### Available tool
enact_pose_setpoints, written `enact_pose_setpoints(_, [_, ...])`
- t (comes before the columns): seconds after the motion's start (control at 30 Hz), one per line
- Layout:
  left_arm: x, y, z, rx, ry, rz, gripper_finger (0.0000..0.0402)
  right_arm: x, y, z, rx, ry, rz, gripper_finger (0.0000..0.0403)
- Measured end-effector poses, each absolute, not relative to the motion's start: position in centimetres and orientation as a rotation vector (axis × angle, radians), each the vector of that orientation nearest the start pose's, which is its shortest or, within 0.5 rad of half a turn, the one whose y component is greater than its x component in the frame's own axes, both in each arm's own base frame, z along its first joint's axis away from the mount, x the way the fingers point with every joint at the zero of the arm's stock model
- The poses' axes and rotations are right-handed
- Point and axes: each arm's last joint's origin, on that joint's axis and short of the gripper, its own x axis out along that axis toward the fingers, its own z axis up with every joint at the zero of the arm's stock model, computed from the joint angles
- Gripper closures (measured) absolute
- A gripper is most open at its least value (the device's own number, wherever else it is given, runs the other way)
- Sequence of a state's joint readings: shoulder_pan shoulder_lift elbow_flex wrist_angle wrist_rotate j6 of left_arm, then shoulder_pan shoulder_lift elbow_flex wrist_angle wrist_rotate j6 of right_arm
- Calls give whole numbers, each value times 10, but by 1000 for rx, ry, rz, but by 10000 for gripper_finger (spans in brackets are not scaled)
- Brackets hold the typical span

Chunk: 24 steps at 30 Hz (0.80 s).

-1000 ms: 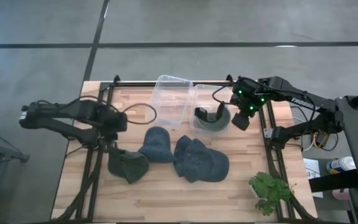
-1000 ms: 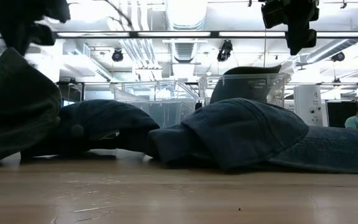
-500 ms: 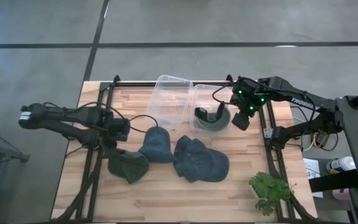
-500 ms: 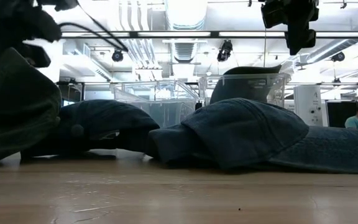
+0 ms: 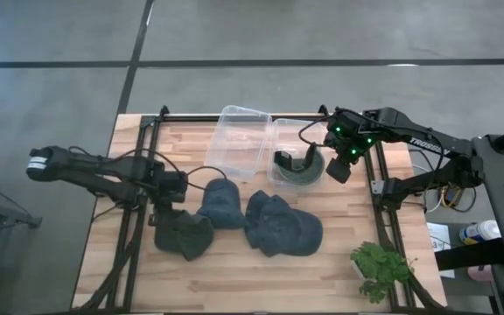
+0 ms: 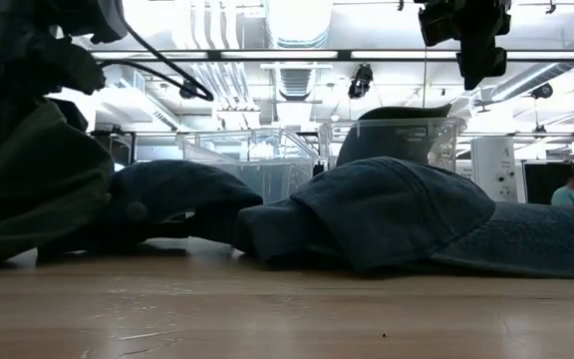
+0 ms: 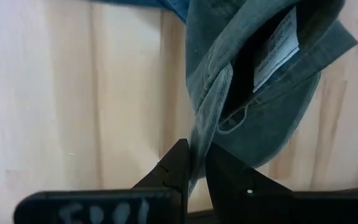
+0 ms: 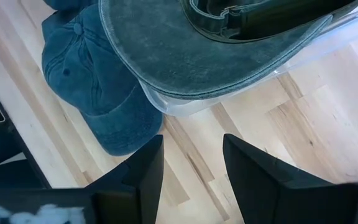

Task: Pick & Place hat
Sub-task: Put the green cap into the right transparent bin

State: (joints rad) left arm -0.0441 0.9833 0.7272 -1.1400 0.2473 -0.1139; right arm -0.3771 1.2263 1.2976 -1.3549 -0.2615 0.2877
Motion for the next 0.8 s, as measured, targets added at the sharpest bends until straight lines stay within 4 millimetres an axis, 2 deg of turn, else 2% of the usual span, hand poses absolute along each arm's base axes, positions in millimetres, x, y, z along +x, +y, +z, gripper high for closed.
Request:
enact_pose_setpoints(0.27, [145, -15, 209, -370, 1380, -98, 359, 187, -66, 337, 649, 1208, -278, 248])
enact_pose_setpoints(0.43, [146, -17, 213, -508, 1384, -124, 390, 187, -66, 337, 645, 1209, -274, 248])
enact_pose_setpoints(0.6, [151, -21, 241, -655, 1334, -218, 394, 187, -66, 337, 624, 1211, -259, 248])
enact_pose_setpoints(0.7, [150, -23, 266, -746, 1282, -262, 394, 187, -66, 337, 601, 1212, -243, 248])
enact_pose_setpoints(0.8, [155, -23, 295, -835, 1148, -304, 394, 187, -66, 337, 591, 1213, -236, 248])
